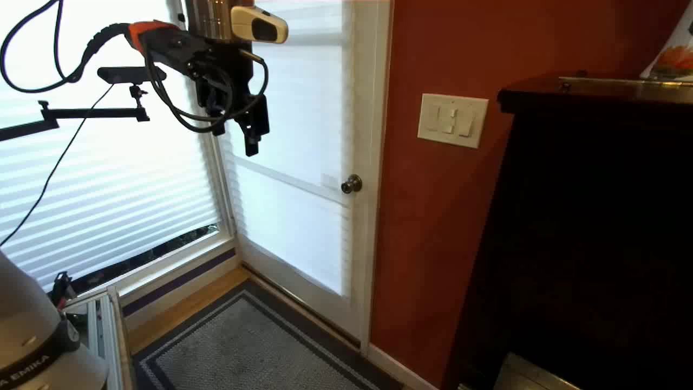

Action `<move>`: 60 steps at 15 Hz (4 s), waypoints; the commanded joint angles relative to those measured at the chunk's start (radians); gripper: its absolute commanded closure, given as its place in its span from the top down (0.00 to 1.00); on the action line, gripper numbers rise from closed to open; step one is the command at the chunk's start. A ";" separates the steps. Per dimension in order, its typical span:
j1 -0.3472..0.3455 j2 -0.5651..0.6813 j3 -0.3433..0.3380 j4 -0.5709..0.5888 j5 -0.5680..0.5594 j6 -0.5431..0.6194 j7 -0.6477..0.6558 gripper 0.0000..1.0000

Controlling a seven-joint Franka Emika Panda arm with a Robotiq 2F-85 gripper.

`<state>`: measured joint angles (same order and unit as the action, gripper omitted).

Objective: Push the far right light switch downwards

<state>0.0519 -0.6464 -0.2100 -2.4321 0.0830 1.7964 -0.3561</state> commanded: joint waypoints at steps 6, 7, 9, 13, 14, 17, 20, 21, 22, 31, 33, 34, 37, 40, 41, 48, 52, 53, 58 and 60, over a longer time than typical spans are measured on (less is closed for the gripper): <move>-0.018 0.003 0.014 0.003 0.009 -0.003 -0.008 1.00; -0.018 0.003 0.014 0.003 0.009 -0.003 -0.008 1.00; -0.018 0.003 0.014 0.003 0.009 -0.003 -0.008 1.00; -0.018 0.003 0.014 0.003 0.009 -0.003 -0.008 1.00; -0.017 0.031 0.020 0.024 0.003 0.021 -0.005 1.00; -0.010 0.103 0.054 0.084 -0.041 0.124 -0.010 1.00; -0.020 0.188 0.102 0.148 -0.129 0.258 -0.001 1.00; -0.028 0.218 0.116 0.169 -0.170 0.313 0.006 1.00; -0.042 0.255 0.128 0.199 -0.220 0.345 0.020 1.00; -0.149 0.573 0.157 0.412 -0.559 0.617 0.264 1.00; -0.147 0.646 0.154 0.463 -0.632 0.655 0.312 1.00; -0.143 0.678 0.150 0.488 -0.671 0.673 0.338 1.00; -0.123 0.774 0.134 0.578 -0.786 0.701 0.386 1.00; -0.107 0.858 0.121 0.670 -0.863 0.720 0.426 0.98; -0.103 0.887 0.121 0.702 -0.862 0.728 0.426 0.74; -0.071 1.057 0.106 0.897 -0.850 0.764 0.398 0.33; -0.070 1.160 0.084 1.018 -0.842 0.774 0.376 0.06; -0.073 1.184 0.079 1.047 -0.841 0.782 0.366 0.01; -0.080 1.270 0.076 1.131 -0.810 0.827 0.329 0.00; -0.080 1.296 0.076 1.155 -0.801 0.846 0.326 0.00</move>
<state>-0.0288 0.5881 -0.1251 -1.3537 -0.7440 2.6068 0.0019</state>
